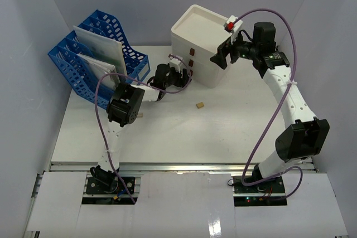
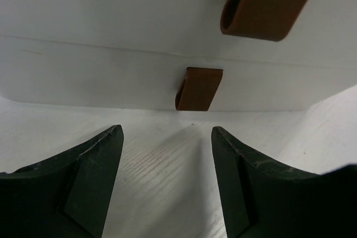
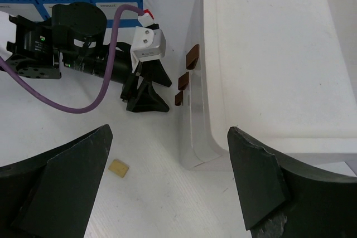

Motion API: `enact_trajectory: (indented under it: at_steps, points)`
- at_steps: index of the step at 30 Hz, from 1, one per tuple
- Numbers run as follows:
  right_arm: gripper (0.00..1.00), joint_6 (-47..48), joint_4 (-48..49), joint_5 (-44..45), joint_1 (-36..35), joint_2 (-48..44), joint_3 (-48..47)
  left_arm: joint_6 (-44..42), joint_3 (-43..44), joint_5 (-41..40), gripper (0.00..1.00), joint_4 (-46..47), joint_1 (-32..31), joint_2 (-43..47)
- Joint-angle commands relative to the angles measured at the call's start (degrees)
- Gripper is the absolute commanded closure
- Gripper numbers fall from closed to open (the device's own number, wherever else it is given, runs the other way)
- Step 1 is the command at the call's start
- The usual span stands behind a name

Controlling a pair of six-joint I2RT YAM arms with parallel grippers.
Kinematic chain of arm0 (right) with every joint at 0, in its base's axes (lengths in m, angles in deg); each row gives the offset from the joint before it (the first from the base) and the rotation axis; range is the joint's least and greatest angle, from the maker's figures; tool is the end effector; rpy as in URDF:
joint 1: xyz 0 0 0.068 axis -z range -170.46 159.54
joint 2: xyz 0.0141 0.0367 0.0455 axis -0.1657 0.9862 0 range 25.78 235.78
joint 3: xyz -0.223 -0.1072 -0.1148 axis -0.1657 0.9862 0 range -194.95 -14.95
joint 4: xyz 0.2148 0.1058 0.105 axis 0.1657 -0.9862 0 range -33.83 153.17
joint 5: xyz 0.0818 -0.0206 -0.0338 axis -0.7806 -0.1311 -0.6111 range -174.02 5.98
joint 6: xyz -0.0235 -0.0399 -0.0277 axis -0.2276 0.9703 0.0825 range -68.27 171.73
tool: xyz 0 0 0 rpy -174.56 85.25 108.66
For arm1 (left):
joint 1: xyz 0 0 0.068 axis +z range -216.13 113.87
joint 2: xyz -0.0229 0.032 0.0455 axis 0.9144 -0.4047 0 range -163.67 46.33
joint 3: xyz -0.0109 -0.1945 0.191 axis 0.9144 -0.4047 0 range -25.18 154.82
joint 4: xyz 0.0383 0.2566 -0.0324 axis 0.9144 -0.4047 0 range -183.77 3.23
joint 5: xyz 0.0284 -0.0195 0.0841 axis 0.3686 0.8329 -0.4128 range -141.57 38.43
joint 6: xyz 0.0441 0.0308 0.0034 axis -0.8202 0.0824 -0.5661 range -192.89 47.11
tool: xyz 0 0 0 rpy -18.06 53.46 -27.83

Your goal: Organize the desk

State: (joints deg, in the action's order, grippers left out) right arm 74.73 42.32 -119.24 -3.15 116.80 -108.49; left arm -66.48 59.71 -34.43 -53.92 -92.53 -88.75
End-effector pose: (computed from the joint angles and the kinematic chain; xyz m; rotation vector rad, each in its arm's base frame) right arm 0.3513 0.1001 0.4158 -0.9484 1.5936 0.4542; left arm 0.4549 -0.2374 0.1179 0.5382 1.8379 -0.6705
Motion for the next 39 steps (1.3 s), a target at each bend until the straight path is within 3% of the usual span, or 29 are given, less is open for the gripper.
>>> enact_trajectory:
  at_steps: [1, 9, 15, 18, 23, 26, 34, 36, 39]
  points:
    - [0.1, 0.56, 1.69, -3.45, 1.29, -2.45, 1.4, 0.95, 3.96, -0.24, 0.26, 1.72, -0.49, -0.1]
    - [0.1, 0.33, 1.94, -5.23, 3.0, -3.0, 3.98, 3.84, 5.55, -2.01, 0.31, 3.41, -0.91, -1.89]
    - [0.1, 0.99, 1.96, -6.09, 3.54, -4.18, 5.47, 6.33, 6.78, -3.61, 0.41, 4.58, -1.19, -3.0]
    - [0.1, 1.33, 1.96, -6.11, 3.55, -4.94, 6.08, 6.63, 6.72, -3.83, 0.52, 4.97, -1.3, -2.9]
    - [0.1, 2.29, 1.78, -6.94, 3.55, -6.34, 8.15, 7.04, 2.69, -4.64, 0.89, 7.5, -1.37, -0.61]
    - [0.1, 3.27, 1.61, -8.03, 3.55, -7.11, 9.75, 6.77, -2.41, -4.84, 1.0, 9.39, -1.37, 1.57]
    - [0.09, 7.79, 3.6, -2.65, 3.61, -10.88, 17.74, 5.68, -16.93, -4.34, 1.0, 15.64, -1.37, 12.07]
    - [0.02, 15.97, -3.45, -8.15, 3.57, -9.86, 16.39, 5.99, -21.14, -4.04, 1.0, 16.86, -1.37, 14.93]
    - [0.06, 25.42, -16.26, -16.18, 3.11, -7.12, 14.49, 7.28, -28.33, -3.83, 1.0, 19.01, -1.37, 19.21]
